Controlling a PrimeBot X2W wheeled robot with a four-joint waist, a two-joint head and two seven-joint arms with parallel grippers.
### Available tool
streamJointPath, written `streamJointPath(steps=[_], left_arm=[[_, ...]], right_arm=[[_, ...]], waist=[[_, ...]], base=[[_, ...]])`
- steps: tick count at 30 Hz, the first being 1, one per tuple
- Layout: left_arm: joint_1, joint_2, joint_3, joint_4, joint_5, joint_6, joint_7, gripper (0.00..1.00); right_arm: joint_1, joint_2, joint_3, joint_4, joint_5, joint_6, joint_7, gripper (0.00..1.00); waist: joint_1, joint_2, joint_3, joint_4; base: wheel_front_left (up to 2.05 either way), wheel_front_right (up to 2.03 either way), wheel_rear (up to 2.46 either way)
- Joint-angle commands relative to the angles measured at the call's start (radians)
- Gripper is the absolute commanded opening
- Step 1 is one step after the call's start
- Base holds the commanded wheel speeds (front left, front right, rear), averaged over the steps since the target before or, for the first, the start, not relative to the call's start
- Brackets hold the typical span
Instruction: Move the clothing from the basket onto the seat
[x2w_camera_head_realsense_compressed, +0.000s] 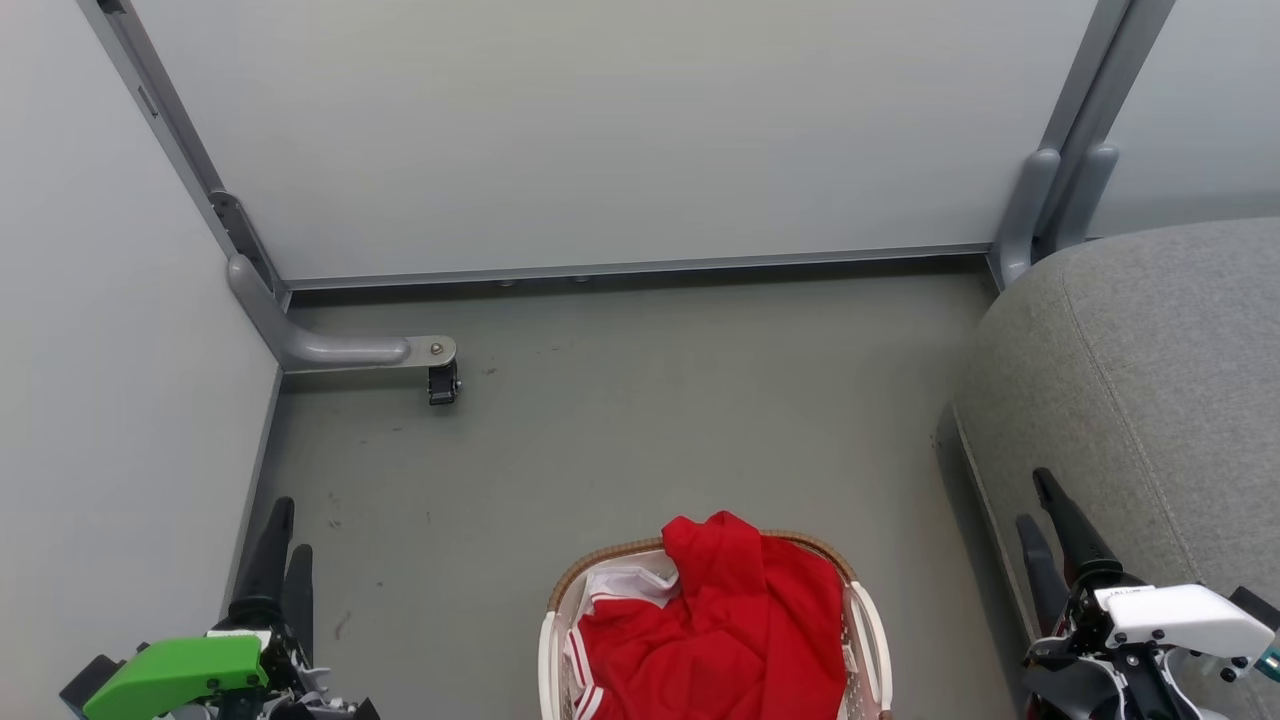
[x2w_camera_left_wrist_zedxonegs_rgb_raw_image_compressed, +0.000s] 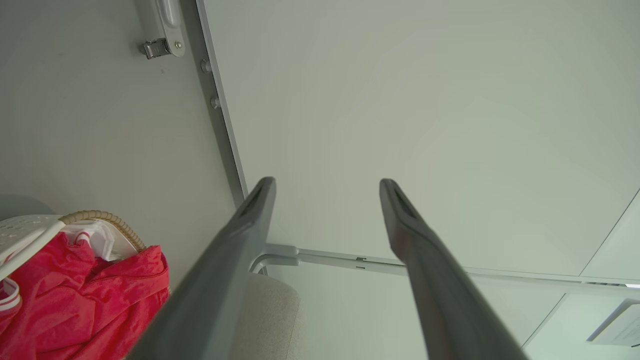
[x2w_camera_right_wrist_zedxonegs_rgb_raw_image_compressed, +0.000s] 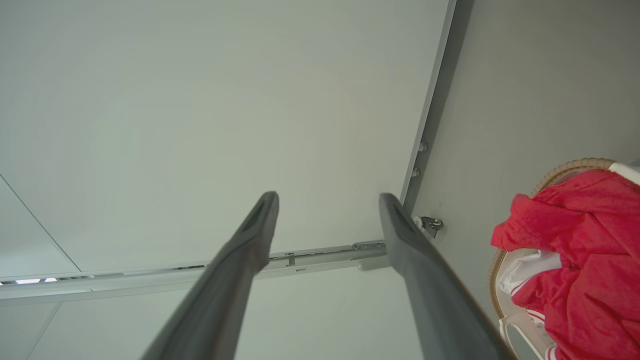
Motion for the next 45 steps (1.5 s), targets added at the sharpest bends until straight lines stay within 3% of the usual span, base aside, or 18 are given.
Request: streamJointPath(steps=[1, 16, 29, 40, 45], left_arm=[[-0.011, 0.002, -0.012, -0.016, 0.004, 0.0, -0.012, 1.0], [-0.013, 0.005, -0.076, -0.043, 0.107, -0.001, -0.087, 1.0], [-0.02, 0.007, -0.113, -0.09, 0.437, -0.001, -0.14, 1.0], [-0.006, 0.008, -0.168, -0.106, 0.698, 0.044, -0.18, 1.0], [0.005, 0.009, -0.187, -0.104, 0.789, 0.043, -0.196, 1.0]], right_arm=[[-0.009, -0.004, 0.007, -0.012, -0.007, 0.0, -0.012, 1.0], [-0.012, -0.008, 0.0, -0.012, -0.194, 0.0, -0.088, 1.0], [-0.003, -0.011, 0.023, -0.079, -0.483, 0.0, -0.141, 1.0], [0.012, -0.013, 0.044, -0.093, -0.683, 0.0, -0.181, 1.0], [0.016, -0.014, 0.061, -0.09, -0.793, 0.0, -0.197, 1.0]], waist=[[0.0, 0.0002, 0.0, 0.0], [0.0, 0.0014, 0.003, 0.001], [0.0, 0.0023, 0.008, 0.004], [0.0, 0.0031, 0.01, 0.004], [0.0, 0.0035, 0.009, 0.004]], base=[[0.0, 0.0, 0.0], [0.0, 0.0, 0.0], [0.0, 0.0, 0.0], [0.0, 0.0, 0.0], [0.0, 0.0, 0.0]])
